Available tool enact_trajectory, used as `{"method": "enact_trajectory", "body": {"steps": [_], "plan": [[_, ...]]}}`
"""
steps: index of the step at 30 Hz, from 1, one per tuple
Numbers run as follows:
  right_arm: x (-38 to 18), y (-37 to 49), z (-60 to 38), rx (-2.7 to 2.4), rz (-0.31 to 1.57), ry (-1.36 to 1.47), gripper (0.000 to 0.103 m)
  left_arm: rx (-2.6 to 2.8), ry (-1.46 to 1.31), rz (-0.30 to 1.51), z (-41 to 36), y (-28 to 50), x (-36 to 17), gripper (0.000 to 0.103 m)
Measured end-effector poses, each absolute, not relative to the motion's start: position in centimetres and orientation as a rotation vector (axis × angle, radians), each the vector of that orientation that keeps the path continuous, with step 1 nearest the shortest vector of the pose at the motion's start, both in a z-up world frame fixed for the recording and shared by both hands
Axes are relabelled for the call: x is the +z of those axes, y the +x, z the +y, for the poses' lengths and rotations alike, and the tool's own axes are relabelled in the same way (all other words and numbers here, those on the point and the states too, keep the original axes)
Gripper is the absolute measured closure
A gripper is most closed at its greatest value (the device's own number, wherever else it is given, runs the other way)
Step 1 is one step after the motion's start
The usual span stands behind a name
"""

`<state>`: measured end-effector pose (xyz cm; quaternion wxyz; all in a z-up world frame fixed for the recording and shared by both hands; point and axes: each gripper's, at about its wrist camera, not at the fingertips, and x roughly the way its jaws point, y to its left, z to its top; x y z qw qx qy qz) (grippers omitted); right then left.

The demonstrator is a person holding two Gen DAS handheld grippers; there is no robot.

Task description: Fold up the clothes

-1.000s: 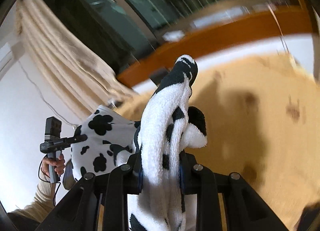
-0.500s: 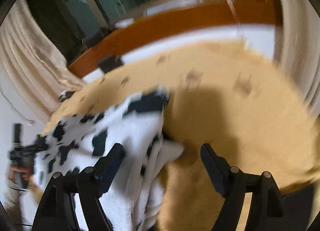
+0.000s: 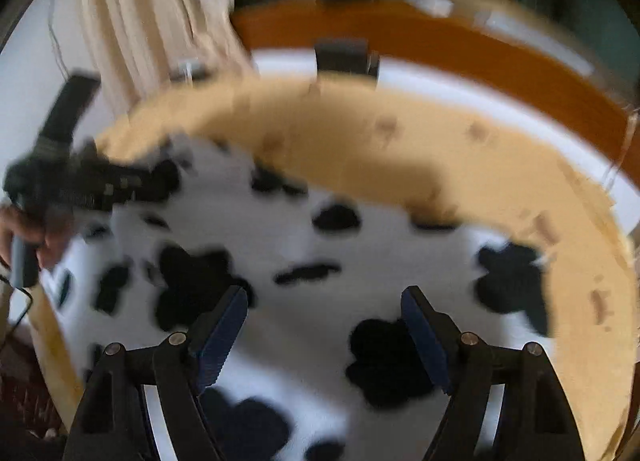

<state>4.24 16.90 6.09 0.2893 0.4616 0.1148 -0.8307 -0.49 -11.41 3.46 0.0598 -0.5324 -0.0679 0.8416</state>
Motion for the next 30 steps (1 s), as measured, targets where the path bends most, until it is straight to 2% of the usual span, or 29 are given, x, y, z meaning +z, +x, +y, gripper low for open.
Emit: {"method": "enact_trajectory", "body": {"steps": [5,7,10,14,18,22,24,27,28,30], "plan": [[4.8,-0.6,21.2,-2.247,0.052,1.354,0.022,2.521,-1.607,-0.416,-13.8,-1.9,3.3,0.017],[4.3,-0.8,21.5,-2.265,0.075,1.343,0.022,2.548,-1.593,-0.33,-13.1,-1.6,2.9,0.017],[4.5,-0.1,20.0,-2.322,0.249,1.334,0.022,2.591,-1.605,-0.201,-11.3,-1.0,3.4,0.017],[7.1,1.2,17.9,-2.369,0.327,1.247,0.022,2.548,-1.54,-0.261,-9.4,-0.6,5.2,0.016],[7.4,1.0,14.6,-2.29,0.417,1.217,0.022,2.471,-1.625,-0.322,-8.8,-3.6,4.4,0.003],[4.3,-1.4,12.4,-2.197,0.475,1.351,0.02,2.503,-1.718,-0.467,-10.9,-7.2,2.9,0.002],[4.5,-2.5,12.5,-2.207,0.429,1.358,0.02,2.541,-1.727,-0.515,-11.9,-8.1,2.6,0.002],[4.2,-4.1,12.3,-2.264,0.491,1.337,0.02,2.604,-1.705,-0.554,-12.7,-8.6,2.2,0.001],[4.0,-4.7,12.2,-2.285,0.521,1.327,0.017,2.643,-1.687,-0.526,-12.7,-8.7,2.2,0.001],[3.2,-5.9,12.7,-2.294,0.486,1.348,0.001,2.733,-1.659,-0.429,-12.4,-8.9,2.0,0.001]]}}
